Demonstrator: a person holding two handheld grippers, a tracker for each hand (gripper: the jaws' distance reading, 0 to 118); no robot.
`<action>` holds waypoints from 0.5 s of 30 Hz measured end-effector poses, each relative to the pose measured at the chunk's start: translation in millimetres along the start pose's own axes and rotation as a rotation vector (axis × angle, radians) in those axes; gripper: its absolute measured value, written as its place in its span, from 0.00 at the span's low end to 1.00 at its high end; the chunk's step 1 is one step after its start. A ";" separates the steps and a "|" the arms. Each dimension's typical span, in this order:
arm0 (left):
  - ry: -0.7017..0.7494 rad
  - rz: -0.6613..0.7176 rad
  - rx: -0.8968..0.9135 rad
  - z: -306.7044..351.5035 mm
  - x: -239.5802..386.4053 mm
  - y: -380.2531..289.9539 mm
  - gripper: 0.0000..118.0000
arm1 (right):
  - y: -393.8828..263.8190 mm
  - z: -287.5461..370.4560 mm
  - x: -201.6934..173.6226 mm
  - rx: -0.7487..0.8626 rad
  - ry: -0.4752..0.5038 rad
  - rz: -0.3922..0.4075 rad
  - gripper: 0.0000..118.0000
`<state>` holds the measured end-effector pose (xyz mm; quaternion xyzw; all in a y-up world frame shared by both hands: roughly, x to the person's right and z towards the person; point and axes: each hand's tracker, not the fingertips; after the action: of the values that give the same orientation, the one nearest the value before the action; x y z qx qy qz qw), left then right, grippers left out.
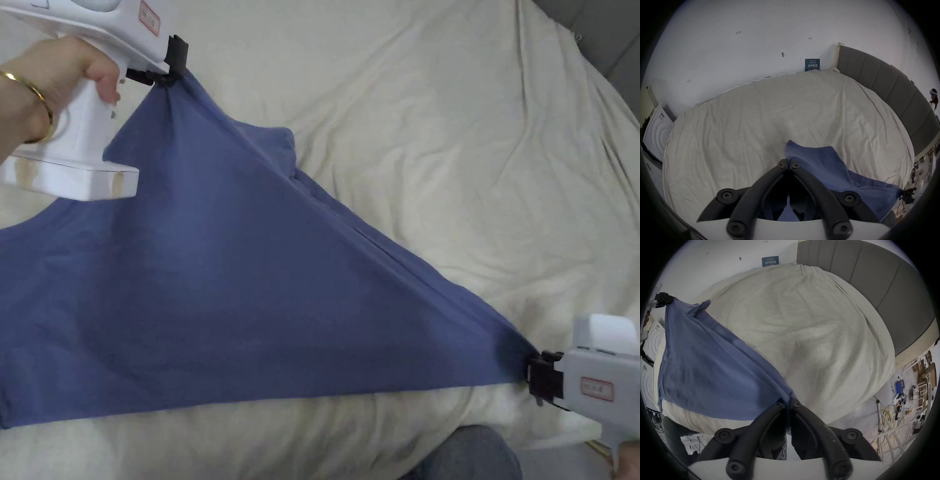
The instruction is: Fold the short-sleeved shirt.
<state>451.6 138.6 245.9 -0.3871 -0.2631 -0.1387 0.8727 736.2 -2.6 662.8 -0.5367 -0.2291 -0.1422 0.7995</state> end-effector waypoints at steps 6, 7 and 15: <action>0.025 0.063 0.111 62.8 -20.9 4.5 0.00 | 26.3 118.1 -10.5 0.175 0.151 -0.028 0.05; 0.029 0.084 0.144 79.3 -27.9 6.6 0.00 | 35.2 93.8 23.5 0.206 0.185 -0.033 0.05; 0.091 0.275 0.468 235.7 -116.9 11.3 0.00 | 99.0 246.3 4.6 0.504 0.253 0.052 0.05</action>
<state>277.5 327.1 305.3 -0.2003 -0.1935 0.0284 0.9600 734.4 262.9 665.2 -0.3045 -0.1416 -0.1260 0.9335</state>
